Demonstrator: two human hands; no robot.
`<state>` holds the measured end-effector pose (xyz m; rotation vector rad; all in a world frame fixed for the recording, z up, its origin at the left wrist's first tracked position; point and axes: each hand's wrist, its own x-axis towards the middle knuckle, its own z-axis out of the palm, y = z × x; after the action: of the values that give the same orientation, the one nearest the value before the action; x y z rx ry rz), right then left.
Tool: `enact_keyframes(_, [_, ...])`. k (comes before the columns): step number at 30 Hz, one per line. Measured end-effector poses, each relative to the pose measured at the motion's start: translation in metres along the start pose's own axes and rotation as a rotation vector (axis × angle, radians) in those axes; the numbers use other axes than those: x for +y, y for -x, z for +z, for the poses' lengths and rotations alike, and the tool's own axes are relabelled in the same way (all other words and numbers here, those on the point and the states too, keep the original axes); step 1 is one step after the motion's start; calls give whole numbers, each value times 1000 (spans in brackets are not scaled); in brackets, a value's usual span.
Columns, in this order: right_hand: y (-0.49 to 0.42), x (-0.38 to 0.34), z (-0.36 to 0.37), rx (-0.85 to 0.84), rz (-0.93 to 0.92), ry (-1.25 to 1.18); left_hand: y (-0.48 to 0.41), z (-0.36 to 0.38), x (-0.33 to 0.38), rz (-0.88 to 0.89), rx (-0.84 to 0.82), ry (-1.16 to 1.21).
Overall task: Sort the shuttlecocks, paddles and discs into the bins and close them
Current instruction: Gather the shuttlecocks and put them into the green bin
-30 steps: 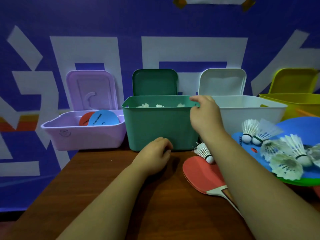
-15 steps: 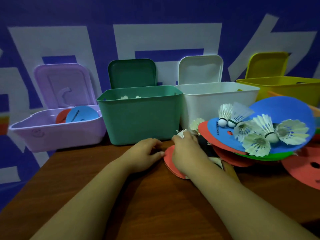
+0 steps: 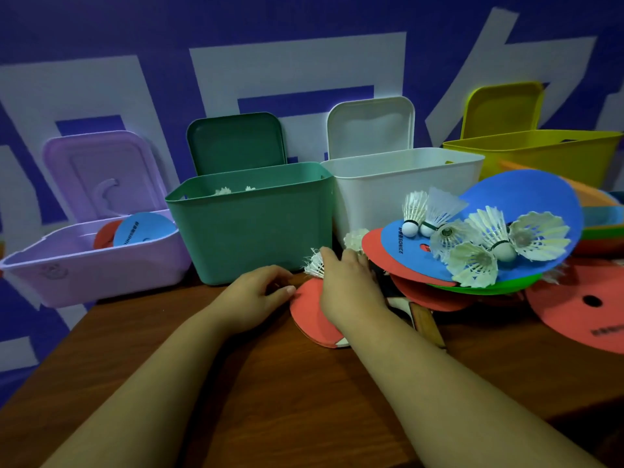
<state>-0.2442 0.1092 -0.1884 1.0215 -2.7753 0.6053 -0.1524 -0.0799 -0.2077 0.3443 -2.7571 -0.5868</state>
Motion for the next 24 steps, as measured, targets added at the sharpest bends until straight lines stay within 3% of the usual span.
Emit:
enact_keyframes(7, [8, -3, -9, 202, -76, -324, -5, -4, 16, -128, 189, 148])
enact_keyframes(10, [12, -5, -17, 362, -237, -402, -14, -1, 33, -121, 152, 167])
enact_keyframes(12, [10, -6, -17, 427, -223, -498, -18, 2, 50, -65, 76, 144])
enact_keyframes(16, [6, -6, -15, 433, -172, -616, -24, 18, 73, 55, -15, 51])
enact_keyframes(24, [8, -6, -14, 444, -235, -648, -24, 34, 77, 104, 43, 55])
